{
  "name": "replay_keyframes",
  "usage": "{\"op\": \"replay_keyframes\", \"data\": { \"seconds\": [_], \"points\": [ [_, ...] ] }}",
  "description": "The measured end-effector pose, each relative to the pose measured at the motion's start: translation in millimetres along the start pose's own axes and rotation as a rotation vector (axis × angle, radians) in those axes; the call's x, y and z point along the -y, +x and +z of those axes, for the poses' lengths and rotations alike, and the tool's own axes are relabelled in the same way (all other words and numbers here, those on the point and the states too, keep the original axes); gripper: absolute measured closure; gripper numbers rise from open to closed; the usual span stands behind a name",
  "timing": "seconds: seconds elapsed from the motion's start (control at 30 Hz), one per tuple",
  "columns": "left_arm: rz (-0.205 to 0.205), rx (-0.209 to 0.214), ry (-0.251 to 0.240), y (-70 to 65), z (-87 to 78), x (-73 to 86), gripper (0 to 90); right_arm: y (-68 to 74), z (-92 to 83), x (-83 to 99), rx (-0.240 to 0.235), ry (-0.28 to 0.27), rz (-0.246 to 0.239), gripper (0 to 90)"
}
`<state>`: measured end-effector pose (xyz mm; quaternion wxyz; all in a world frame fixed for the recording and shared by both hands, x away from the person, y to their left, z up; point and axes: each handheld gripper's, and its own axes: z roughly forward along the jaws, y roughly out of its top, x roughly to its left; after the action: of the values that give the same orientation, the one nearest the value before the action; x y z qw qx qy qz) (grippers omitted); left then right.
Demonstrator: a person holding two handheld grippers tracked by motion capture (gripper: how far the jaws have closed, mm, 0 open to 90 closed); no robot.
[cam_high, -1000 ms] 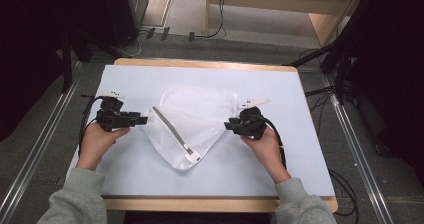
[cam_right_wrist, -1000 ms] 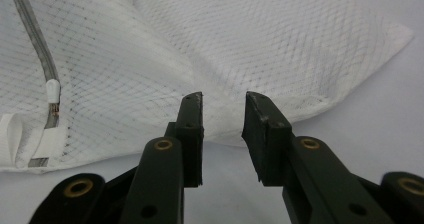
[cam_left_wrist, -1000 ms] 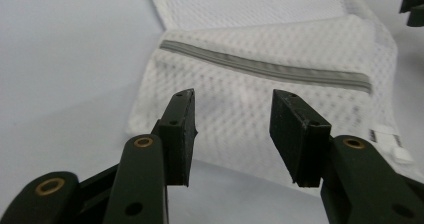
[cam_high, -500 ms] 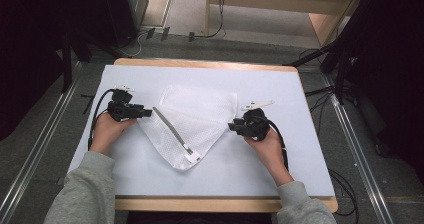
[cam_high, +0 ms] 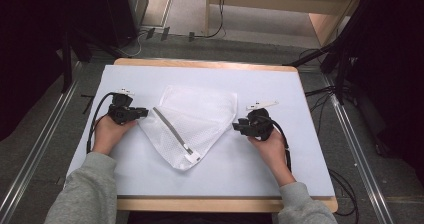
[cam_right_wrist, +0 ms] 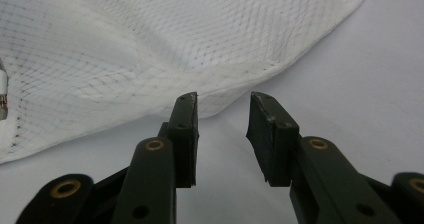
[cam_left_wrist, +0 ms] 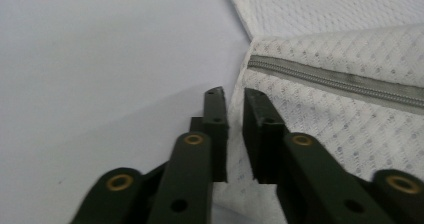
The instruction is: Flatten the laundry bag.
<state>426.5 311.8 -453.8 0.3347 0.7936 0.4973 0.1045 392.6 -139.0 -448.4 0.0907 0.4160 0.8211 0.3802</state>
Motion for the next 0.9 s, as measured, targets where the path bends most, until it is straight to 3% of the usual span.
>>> {"op": "replay_keyframes", "data": {
  "seconds": [0.13, 0.2, 0.3, 0.47, 0.57, 0.73, 0.9],
  "points": [
    [-0.031, 0.026, 0.021, 1.3, -0.6, -0.8, 90.0, -2.5, 0.8, 0.3, 0.006, 0.003, 0.002, 65.6],
    [-0.062, 0.052, 0.031, 2.3, -1.2, -1.2, 90.0, -3.2, 1.0, 0.7, 0.009, 0.005, 0.005, 65.6],
    [-0.076, 0.070, 0.039, 3.0, -3.0, -1.1, 90.0, -4.5, 1.5, 1.2, 0.013, 0.008, 0.007, 65.6],
    [-0.080, 0.087, 0.026, -2.8, -14.7, 0.9, 90.0, -8.3, 1.1, 1.3, 0.019, 0.002, 0.014, 65.6],
    [-0.059, 0.099, 0.026, -9.8, -29.9, 5.6, 90.0, -10.7, 0.3, 0.6, 0.023, -0.007, 0.023, 65.5],
    [-0.072, 0.117, 0.001, -18.1, -47.0, 13.3, 90.0, -13.0, 3.1, -2.6, 0.022, -0.020, 0.029, 65.3],
    [-0.072, 0.122, 0.008, -24.9, -55.2, 23.0, 90.0, -16.1, 7.3, -9.6, 0.022, -0.020, 0.037, 64.4]
  ]
}}
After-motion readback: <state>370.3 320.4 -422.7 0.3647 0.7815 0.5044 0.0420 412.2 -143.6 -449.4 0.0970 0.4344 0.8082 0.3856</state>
